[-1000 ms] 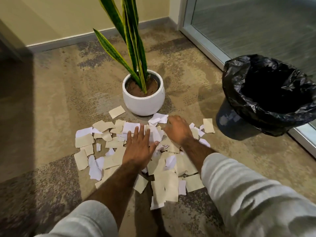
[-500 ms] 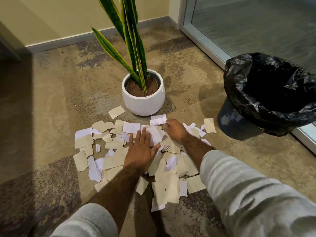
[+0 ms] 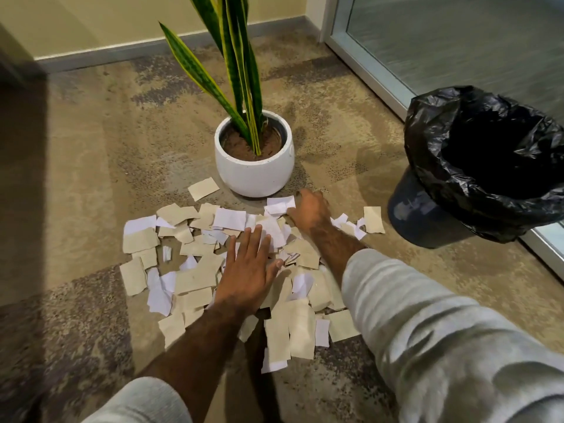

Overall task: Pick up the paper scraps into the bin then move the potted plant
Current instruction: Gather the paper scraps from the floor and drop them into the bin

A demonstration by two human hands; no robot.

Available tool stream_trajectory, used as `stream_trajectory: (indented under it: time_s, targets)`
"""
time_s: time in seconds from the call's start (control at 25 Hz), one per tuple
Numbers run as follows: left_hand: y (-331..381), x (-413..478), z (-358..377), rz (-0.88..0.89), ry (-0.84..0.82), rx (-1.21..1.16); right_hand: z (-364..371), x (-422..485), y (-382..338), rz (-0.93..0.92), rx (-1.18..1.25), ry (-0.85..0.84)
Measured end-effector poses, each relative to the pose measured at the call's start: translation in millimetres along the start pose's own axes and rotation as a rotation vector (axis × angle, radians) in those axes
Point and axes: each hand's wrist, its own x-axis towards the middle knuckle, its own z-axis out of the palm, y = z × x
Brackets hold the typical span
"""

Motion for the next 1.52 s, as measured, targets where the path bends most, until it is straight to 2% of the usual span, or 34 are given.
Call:
stream_trajectory:
  time_s: [0.08,0.2,0.32,0.52,0.56,0.68,0.72,0.76,0.84,0.92,1.04,1.24,1.36,1.44,1.52]
  targets:
    - [-4,-1,3,-0.040,-0.001,-0.016,3,1,-4,-0.059,-0.148,-0.095]
    - [-5,-2,7,-0.089,0.018,-0.071,10,-1,-5,-0.210,-0.282,-0.093]
    - [-2,-5,8,-0.140,0.001,-0.111,6,-6,-6,-0.303,-0.194,-0.144]
    - [6,-10,10,-0.165,-0.102,-0.164,3,-41,-2,-0.329,-0.081,-0.263]
    - [6,-11,10,-0.164,-0.101,-0.182,1,-49,4,-0.333,-0.060,-0.229]
    - [8,-10,6,-0.188,-0.055,-0.309,-23,-50,41,-0.245,-0.153,0.144]
    - [8,-11,5,-0.183,-0.041,-0.308,-32,-47,58,-0.186,-0.215,0.216]
    - [8,-12,5,-0.176,-0.032,-0.284,-41,-43,75,-0.109,-0.265,0.223]
    - [8,-16,4,-0.167,-0.049,-0.216,-50,-39,106,0.061,-0.300,0.114]
    - [11,-20,4,-0.167,-0.067,-0.143,-47,-37,127,0.125,-0.310,-0.004]
    - [16,-21,3,-0.188,-0.024,-0.166,-39,-37,138,0.088,-0.275,-0.010]
    - [17,-24,-11,-0.227,0.076,-0.188,-42,-47,120,0.062,-0.029,0.005]
    - [23,-28,-20,-0.286,0.131,-0.226,-29,-79,101,-0.068,-0.004,-0.052]
    - [25,-29,-26,-0.329,0.251,-0.247,-23,-96,90,-0.105,0.043,0.047]
    - [27,-28,-28,-0.367,0.385,-0.232,-33,-95,83,-0.024,-0.009,0.250]
